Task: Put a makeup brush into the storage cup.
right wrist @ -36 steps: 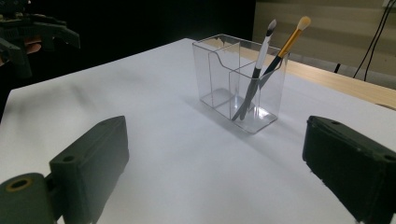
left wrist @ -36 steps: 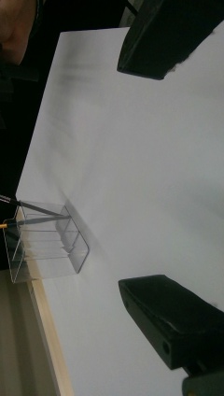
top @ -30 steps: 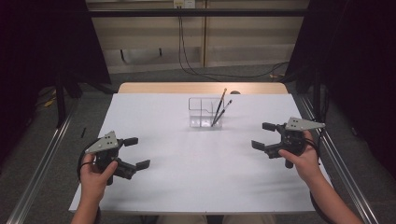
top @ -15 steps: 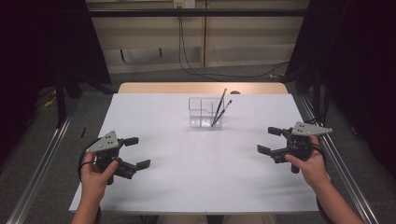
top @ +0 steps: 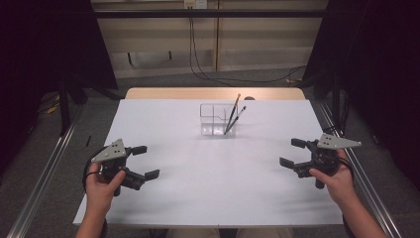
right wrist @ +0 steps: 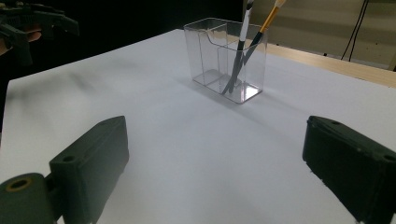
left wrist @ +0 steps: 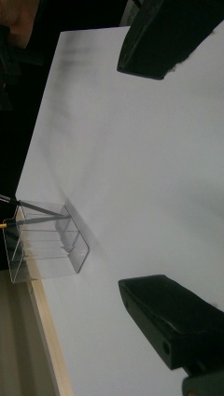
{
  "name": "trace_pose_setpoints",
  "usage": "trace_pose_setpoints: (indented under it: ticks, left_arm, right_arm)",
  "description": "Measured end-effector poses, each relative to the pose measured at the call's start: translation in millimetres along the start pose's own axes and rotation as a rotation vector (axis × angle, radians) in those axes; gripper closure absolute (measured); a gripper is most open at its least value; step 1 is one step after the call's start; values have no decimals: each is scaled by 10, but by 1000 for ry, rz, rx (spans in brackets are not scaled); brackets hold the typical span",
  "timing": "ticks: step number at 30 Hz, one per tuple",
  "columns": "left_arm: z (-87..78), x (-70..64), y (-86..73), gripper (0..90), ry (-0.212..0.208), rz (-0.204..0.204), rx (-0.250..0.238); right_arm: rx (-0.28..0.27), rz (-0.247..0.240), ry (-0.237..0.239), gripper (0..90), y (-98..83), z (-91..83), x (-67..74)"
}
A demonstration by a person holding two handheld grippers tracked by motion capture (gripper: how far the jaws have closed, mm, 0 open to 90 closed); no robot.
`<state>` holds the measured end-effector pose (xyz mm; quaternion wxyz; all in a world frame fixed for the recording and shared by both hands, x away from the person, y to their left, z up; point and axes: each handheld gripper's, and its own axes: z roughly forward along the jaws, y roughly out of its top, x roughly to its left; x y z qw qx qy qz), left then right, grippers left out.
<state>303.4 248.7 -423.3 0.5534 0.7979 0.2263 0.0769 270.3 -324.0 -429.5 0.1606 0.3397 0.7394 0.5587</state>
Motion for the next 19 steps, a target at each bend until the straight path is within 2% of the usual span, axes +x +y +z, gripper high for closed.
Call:
trace_pose_setpoints:
  ticks: [19]
  left_arm:
    - [12, 29, 25, 1, -1, 4, -7]
  right_arm:
    - [6, -24, -18, 67, -110, -113, 63]
